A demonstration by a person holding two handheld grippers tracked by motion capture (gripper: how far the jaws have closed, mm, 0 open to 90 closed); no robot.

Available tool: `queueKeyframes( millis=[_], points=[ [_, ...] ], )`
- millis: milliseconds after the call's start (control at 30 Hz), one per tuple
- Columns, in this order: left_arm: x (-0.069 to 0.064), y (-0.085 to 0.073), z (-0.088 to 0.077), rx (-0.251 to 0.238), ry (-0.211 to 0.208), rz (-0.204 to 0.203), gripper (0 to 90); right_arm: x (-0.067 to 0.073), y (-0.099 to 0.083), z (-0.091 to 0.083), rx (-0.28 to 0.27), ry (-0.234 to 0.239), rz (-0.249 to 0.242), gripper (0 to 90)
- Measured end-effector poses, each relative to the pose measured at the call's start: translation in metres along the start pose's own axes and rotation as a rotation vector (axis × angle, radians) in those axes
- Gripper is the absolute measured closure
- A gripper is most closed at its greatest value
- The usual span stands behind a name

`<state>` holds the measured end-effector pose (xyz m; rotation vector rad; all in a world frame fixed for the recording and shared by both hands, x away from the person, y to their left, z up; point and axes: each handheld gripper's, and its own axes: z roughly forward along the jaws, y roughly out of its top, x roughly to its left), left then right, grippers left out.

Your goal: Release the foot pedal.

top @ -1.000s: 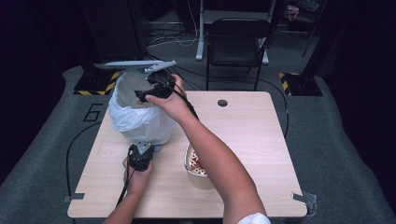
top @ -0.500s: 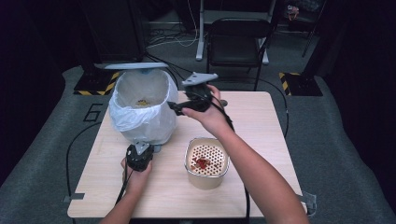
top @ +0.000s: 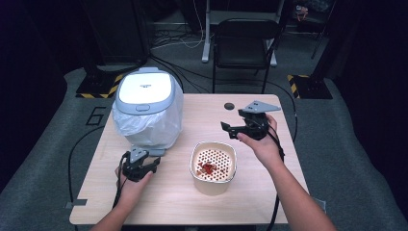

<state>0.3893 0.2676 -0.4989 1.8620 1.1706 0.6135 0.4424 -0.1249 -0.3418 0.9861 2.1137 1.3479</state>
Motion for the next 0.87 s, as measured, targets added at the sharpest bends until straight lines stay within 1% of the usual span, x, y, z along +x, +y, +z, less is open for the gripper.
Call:
queueKeyframes(
  millis=[67, 167, 233, 300, 333, 367, 400, 467, 533, 600, 633, 667, 733, 767, 833, 867],
  points=[
    [0.002, -0.002, -0.007, 0.002, -0.026, -0.001, 39.6, -0.003, -0.006, -0.008, -0.003, -0.023, -0.010, 17.6],
    [0.007, -0.006, -0.016, 0.018, -0.040, -0.001, 38.1, -0.004, -0.016, -0.018, 0.002, -0.031, -0.003, 17.6],
    [0.011, -0.008, -0.021, 0.020, -0.037, -0.011, 37.1, -0.004, -0.023, -0.022, 0.006, -0.048, -0.023, 17.6],
    [0.016, -0.009, -0.026, 0.023, -0.041, -0.005, 36.0, -0.004, -0.028, -0.026, 0.012, -0.061, -0.037, 17.6],
    [0.018, -0.010, -0.029, 0.031, -0.034, -0.007, 34.9, -0.003, -0.032, -0.028, 0.016, -0.075, -0.043, 17.9],
    [0.021, -0.011, -0.032, 0.042, -0.027, -0.004, 34.5, -0.002, -0.037, -0.031, 0.019, -0.100, -0.059, 19.5],
    [0.023, -0.012, -0.033, 0.042, -0.022, -0.005, 34.3, -0.001, -0.043, -0.033, 0.021, -0.126, -0.071, 20.8],
    [0.031, -0.015, -0.035, 0.056, -0.005, 0.004, 32.7, -0.002, -0.051, -0.034, 0.040, -0.140, -0.073, 20.8],
    [0.037, -0.018, -0.036, 0.068, 0.009, -0.008, 31.3, -0.003, -0.060, -0.035, 0.061, -0.159, -0.059, 20.8],
    [0.042, -0.020, -0.037, 0.068, 0.009, -0.018, 29.5, -0.006, -0.070, -0.037, 0.070, -0.177, -0.041, 20.8],
    [0.044, -0.022, -0.038, 0.069, 0.008, -0.030, 29.2, -0.008, -0.074, -0.038, 0.069, -0.178, -0.028, 20.7],
    [0.047, -0.024, -0.039, 0.065, 0.016, -0.031, 28.3, -0.008, -0.079, -0.039, 0.066, -0.181, -0.010, 20.8],
    [0.051, -0.027, -0.040, 0.070, 0.020, -0.033, 27.4, -0.009, -0.091, -0.040, 0.067, -0.180, 0.003, 20.2],
    [0.052, -0.029, -0.040, 0.070, 0.026, -0.038, 26.5, -0.008, -0.099, -0.040, 0.068, -0.176, 0.017, 19.4],
    [0.053, -0.033, -0.039, 0.074, 0.024, -0.060, 26.4, -0.008, -0.114, -0.040, 0.064, -0.173, 0.035, 19.3],
    [0.055, -0.034, -0.038, 0.081, 0.032, -0.050, 26.0, -0.008, -0.123, -0.038, 0.069, -0.179, 0.045, 18.9]
  ],
)
